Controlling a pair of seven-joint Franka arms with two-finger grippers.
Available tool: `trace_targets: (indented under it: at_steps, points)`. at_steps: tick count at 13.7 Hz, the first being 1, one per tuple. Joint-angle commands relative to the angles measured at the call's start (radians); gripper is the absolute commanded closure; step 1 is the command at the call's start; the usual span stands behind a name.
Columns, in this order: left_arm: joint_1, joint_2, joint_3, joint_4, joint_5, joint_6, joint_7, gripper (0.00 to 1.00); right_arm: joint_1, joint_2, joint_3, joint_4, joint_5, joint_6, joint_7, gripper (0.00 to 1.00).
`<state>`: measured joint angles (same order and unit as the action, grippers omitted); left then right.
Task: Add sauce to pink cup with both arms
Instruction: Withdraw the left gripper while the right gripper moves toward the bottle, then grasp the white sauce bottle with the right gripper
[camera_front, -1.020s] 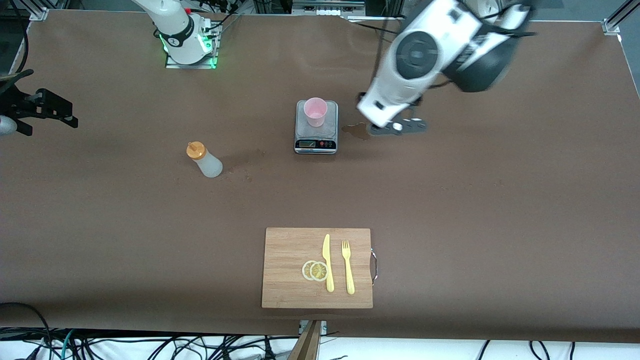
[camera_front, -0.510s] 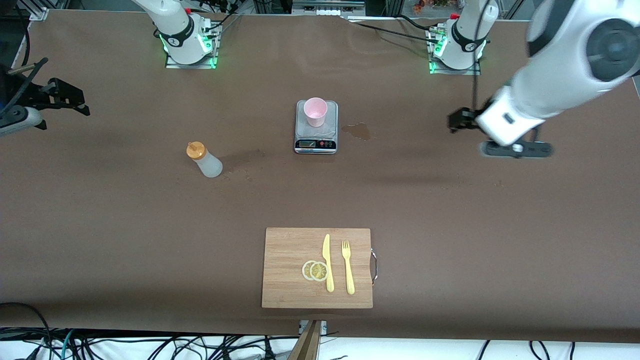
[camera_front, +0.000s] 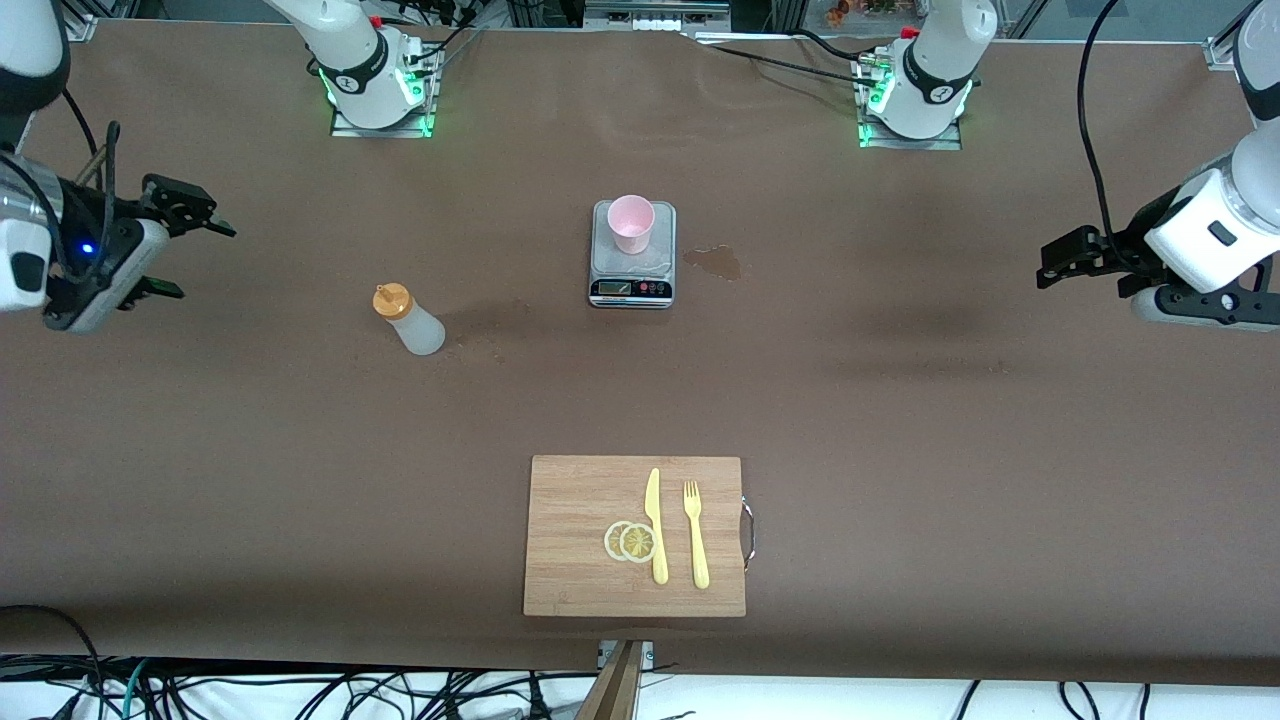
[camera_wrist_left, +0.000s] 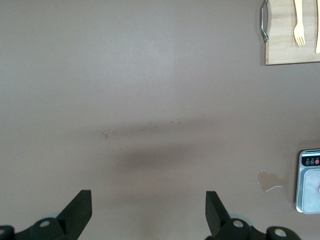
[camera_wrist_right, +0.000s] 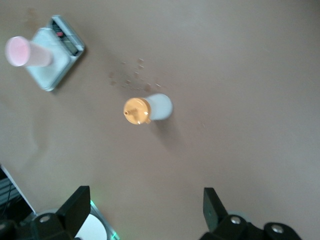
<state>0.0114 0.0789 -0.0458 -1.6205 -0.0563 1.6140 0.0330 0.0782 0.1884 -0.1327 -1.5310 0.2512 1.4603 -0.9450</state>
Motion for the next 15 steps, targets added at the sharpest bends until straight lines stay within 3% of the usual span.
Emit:
trace_targets:
  at_steps: [1,6,10,12,15]
  points:
    - [-0.010,-0.019,-0.016,-0.019,0.029,0.018,0.019,0.00,-0.069,0.068,-0.002,-0.033,0.139,0.032,-0.254,0.00]
    - [-0.015,-0.019,-0.025,-0.018,0.029,0.018,0.016,0.00,-0.087,0.100,-0.013,-0.211,0.288,0.183,-0.605,0.00]
    - [-0.013,-0.011,-0.025,-0.013,0.029,0.018,0.016,0.00,-0.101,0.175,-0.022,-0.225,0.400,0.186,-0.832,0.00]
    - [-0.011,-0.010,-0.022,-0.012,0.029,0.018,0.018,0.00,-0.106,0.195,-0.024,-0.227,0.411,0.186,-0.883,0.00]
    - [-0.011,-0.010,-0.023,-0.012,0.029,0.018,0.018,0.00,-0.129,0.288,-0.031,-0.236,0.517,0.180,-1.139,0.00]
